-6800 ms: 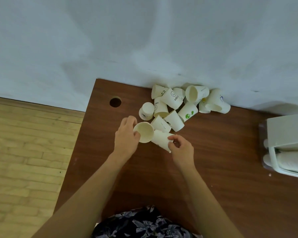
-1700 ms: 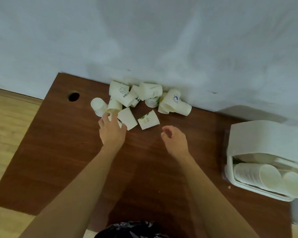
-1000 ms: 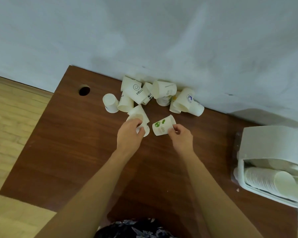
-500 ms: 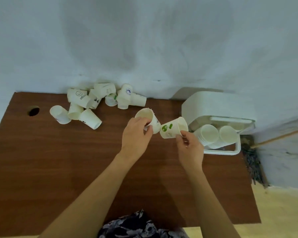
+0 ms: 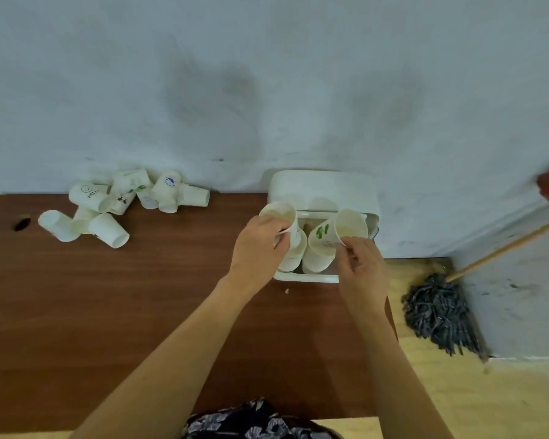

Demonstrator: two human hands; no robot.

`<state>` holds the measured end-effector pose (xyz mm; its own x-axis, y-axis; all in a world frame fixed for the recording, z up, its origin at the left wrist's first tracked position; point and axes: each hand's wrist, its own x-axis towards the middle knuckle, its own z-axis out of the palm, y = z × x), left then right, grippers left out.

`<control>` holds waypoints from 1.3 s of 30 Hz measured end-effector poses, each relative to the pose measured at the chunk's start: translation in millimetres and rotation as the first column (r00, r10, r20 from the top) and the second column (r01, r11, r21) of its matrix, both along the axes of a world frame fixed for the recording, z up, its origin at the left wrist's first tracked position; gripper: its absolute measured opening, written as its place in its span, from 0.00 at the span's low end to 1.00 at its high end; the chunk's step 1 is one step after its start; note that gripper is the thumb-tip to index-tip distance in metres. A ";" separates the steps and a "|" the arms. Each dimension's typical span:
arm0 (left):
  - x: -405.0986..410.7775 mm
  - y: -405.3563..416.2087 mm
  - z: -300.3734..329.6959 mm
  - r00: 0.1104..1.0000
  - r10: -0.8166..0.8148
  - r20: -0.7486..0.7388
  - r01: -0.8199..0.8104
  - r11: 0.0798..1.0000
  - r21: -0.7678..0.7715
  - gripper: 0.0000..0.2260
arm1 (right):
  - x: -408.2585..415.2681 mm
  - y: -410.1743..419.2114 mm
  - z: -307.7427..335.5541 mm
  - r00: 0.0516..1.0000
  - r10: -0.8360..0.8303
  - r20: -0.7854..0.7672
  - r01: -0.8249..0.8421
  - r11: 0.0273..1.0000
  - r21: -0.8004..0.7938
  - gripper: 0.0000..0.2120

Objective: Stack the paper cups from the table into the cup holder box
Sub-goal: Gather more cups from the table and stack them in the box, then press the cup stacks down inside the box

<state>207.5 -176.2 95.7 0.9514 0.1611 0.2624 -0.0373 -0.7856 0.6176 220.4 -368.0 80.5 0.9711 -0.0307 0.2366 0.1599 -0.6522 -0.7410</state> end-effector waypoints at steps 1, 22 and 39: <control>1.6 -6.4 -2.5 1.000 -0.009 -0.015 0.009 1.000 0.023 0.10 | 3.4 -6.2 -2.8 0.999 0.033 -0.017 -0.033 0.999 -0.030 0.08; 25.5 -31.8 -66.2 0.935 -0.003 -0.356 0.071 0.981 0.180 0.16 | 49.4 -18.1 -63.6 0.887 0.357 -0.291 -0.457 0.765 -0.453 0.13; 6.2 -21.3 -98.5 0.849 0.176 -0.499 -0.286 0.946 -0.151 0.29 | 40.4 -14.3 -92.5 0.839 0.122 -0.530 -0.138 0.990 0.011 0.33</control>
<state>213.7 -197.5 -2.9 0.8782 0.3914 -0.2749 0.4677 -0.5829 0.6645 260.8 -382.3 -12.0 0.9436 0.1037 -0.3146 -0.1659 -0.6740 -0.7198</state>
